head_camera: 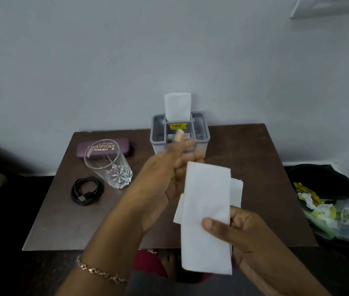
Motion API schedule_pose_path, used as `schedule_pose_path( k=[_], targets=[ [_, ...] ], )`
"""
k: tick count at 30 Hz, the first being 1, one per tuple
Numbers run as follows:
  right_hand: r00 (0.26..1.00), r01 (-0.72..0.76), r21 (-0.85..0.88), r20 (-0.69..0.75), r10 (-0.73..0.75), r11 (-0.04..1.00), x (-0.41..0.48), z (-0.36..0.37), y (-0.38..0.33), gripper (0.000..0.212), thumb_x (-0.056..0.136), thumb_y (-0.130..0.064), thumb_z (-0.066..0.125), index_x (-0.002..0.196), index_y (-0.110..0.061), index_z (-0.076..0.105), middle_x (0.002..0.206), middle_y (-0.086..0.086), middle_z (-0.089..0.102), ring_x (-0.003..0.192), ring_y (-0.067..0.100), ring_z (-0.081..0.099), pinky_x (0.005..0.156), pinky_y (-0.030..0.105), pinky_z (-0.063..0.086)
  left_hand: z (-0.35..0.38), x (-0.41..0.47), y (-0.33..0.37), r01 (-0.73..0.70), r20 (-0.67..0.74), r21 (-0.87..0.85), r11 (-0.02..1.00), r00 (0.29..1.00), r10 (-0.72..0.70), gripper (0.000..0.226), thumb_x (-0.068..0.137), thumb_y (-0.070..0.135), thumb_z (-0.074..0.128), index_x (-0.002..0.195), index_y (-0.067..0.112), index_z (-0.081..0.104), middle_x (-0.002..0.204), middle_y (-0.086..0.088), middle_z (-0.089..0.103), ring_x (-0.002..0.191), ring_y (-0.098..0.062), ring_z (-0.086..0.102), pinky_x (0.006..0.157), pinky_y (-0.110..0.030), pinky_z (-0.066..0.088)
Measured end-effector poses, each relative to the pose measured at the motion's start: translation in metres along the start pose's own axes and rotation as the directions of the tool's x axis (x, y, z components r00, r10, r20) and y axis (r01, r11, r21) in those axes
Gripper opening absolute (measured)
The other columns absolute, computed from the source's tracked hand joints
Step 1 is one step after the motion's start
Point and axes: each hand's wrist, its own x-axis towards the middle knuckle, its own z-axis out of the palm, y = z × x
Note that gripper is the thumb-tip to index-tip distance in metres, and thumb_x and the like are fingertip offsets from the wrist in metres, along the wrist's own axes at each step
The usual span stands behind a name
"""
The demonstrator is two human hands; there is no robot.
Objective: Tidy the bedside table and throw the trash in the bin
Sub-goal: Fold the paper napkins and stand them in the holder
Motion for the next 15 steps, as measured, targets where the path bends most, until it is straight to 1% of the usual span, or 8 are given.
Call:
schedule_pose_path(
  k=[2,3,5,6,7,10,13,15],
  targets=[
    [0.999,0.045,0.021,-0.014,-0.045,0.999,0.003,-0.001,-0.011,0.037,0.061,-0.025,0.07,0.096,-0.014,0.071,0.095,0.003,0.076,0.087,0.021,0.072,0.077,0.038,0.058,-0.003,-0.003,-0.005,0.115,0.104,-0.026,0.993,0.988,-0.112,0.078,0.079,0.073,0.034,0.125,0.016,0.059,0.117,-0.008,0.069,0.111,-0.024,0.065,0.094,-0.038,0.051],
    [0.998,0.062,0.027,-0.012,-0.062,0.998,0.005,-0.001,-0.016,0.033,0.065,-0.023,0.07,0.096,-0.014,0.072,0.097,0.005,0.076,0.09,0.023,0.072,0.081,0.043,0.057,-0.004,-0.004,-0.01,0.133,0.13,-0.028,0.991,0.983,-0.128,0.077,0.08,0.073,0.035,0.122,0.015,0.062,0.117,-0.011,0.069,0.111,-0.027,0.064,0.096,-0.041,0.05],
    [0.997,0.081,0.013,0.004,-0.081,0.997,0.011,0.0,-0.023,0.024,0.075,-0.019,0.067,0.098,-0.014,0.072,0.1,0.007,0.075,0.094,0.024,0.071,0.085,0.045,0.056,-0.003,-0.004,-0.014,0.084,0.093,-0.003,0.996,0.992,-0.083,0.057,0.08,0.057,0.053,0.111,0.011,0.068,0.109,-0.013,0.072,0.101,-0.027,0.068,0.088,-0.038,0.055],
    [0.996,0.084,-0.001,0.016,-0.084,0.996,0.016,0.001,-0.026,0.024,0.078,-0.018,0.065,0.101,-0.014,0.071,0.101,0.006,0.075,0.095,0.023,0.071,0.086,0.045,0.056,-0.002,0.0,-0.015,0.053,0.051,0.013,0.999,0.997,-0.053,0.045,0.08,0.046,0.062,0.105,0.009,0.07,0.104,-0.013,0.073,0.094,-0.026,0.07,0.082,-0.034,0.057],
    [0.996,0.083,-0.014,0.026,-0.083,0.996,0.021,0.001,-0.028,0.025,0.081,-0.018,0.064,0.105,-0.014,0.069,0.103,0.006,0.074,0.097,0.023,0.07,0.087,0.044,0.055,-0.002,0.005,-0.015,0.027,0.004,0.029,0.999,1.0,-0.028,0.036,0.08,0.037,0.065,0.101,0.008,0.071,0.1,-0.012,0.074,0.088,-0.024,0.07,0.077,-0.032,0.057],
    [0.994,0.098,-0.07,0.048,-0.094,0.993,0.037,0.005,-0.036,0.028,0.082,-0.014,0.065,0.11,-0.014,0.065,0.104,0.003,0.074,0.096,0.02,0.071,0.084,0.038,0.057,-0.008,0.027,-0.007,-0.034,-0.103,0.037,0.999,0.994,0.038,0.021,0.083,0.027,0.064,0.094,0.011,0.071,0.092,-0.007,0.076,0.081,-0.019,0.071,0.072,-0.029,0.058],
    [0.988,0.156,-0.146,0.014,-0.155,0.977,0.057,0.007,-0.047,0.028,0.082,-0.01,0.066,0.11,-0.014,0.064,0.103,0.003,0.074,0.091,0.015,0.072,0.076,0.026,0.059,-0.015,0.05,0.009,-0.117,-0.099,0.029,0.993,0.988,0.119,0.021,0.087,0.026,0.062,0.098,0.01,0.069,0.094,-0.007,0.075,0.081,-0.017,0.071,0.067,-0.028,0.057],
    [0.966,0.243,-0.312,-0.014,-0.26,0.919,0.072,0.008,-0.061,0.017,0.085,-0.017,0.065,0.1,-0.023,0.063,0.097,-0.003,0.072,0.083,0.003,0.071,0.067,0.015,0.056,-0.023,0.066,0.02,-0.189,-0.092,0.097,0.977,0.976,0.198,0.016,0.087,0.024,0.062,0.094,0.013,0.069,0.09,-0.003,0.074,0.079,-0.014,0.07,0.063,-0.023,0.054]
  ],
)
